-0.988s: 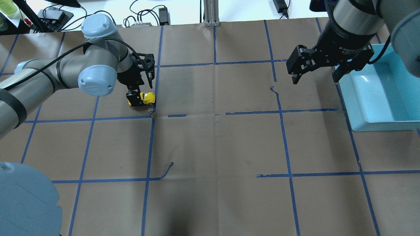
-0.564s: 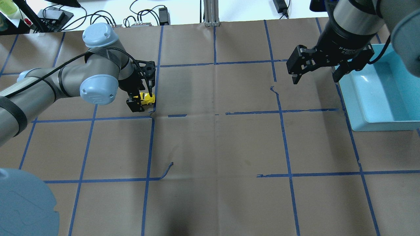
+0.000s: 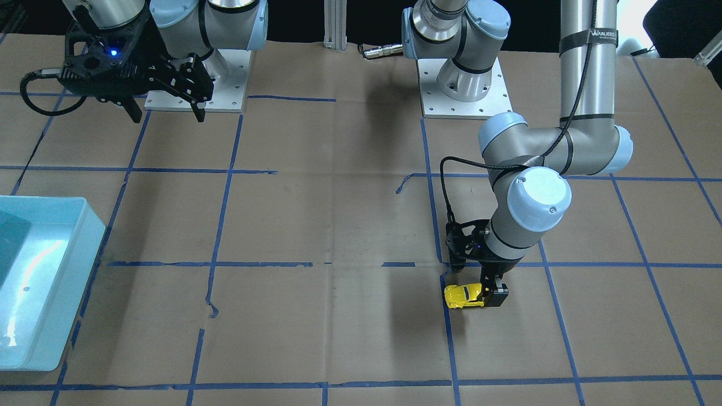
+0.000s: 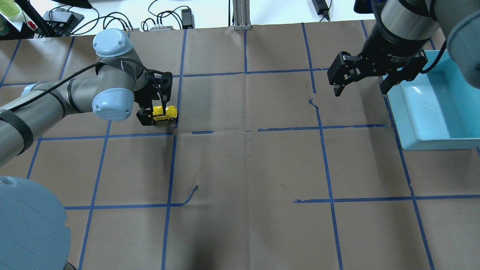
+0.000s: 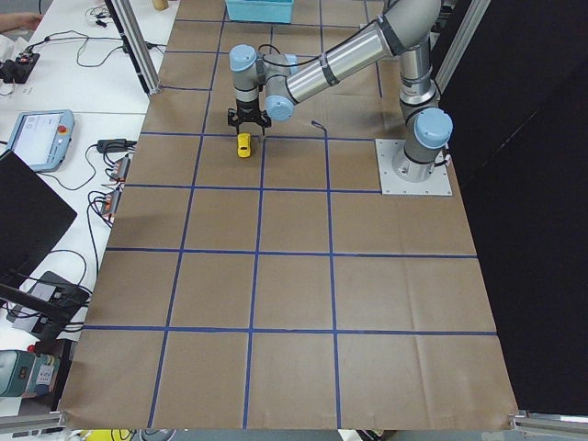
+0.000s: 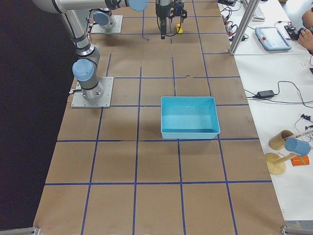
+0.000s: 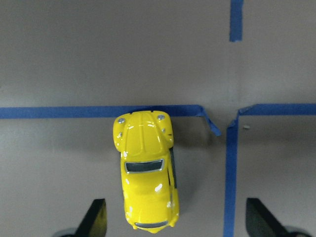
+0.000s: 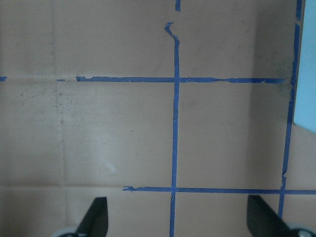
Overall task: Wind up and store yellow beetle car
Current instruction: 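Press the car down and drag it backward with the left gripper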
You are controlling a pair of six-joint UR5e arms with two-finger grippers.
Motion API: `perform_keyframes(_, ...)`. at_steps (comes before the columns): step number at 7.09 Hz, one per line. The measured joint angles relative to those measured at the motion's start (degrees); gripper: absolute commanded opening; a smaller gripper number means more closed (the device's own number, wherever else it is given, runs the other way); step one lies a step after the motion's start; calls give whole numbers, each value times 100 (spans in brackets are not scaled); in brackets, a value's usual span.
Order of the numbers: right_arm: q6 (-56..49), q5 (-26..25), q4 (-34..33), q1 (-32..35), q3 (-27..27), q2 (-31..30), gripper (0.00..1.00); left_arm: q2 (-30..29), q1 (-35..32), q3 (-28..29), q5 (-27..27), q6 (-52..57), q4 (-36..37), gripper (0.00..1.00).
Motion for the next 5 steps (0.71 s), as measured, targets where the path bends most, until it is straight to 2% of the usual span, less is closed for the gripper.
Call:
perform_keyframes(3, 0, 0, 0, 1, 0, 0, 100, -290, 12, 16, 23, 21, 456, 95)
perform_keyframes(5, 0, 0, 0, 1, 0, 0, 100, -356, 16, -53, -9, 17, 480, 82)
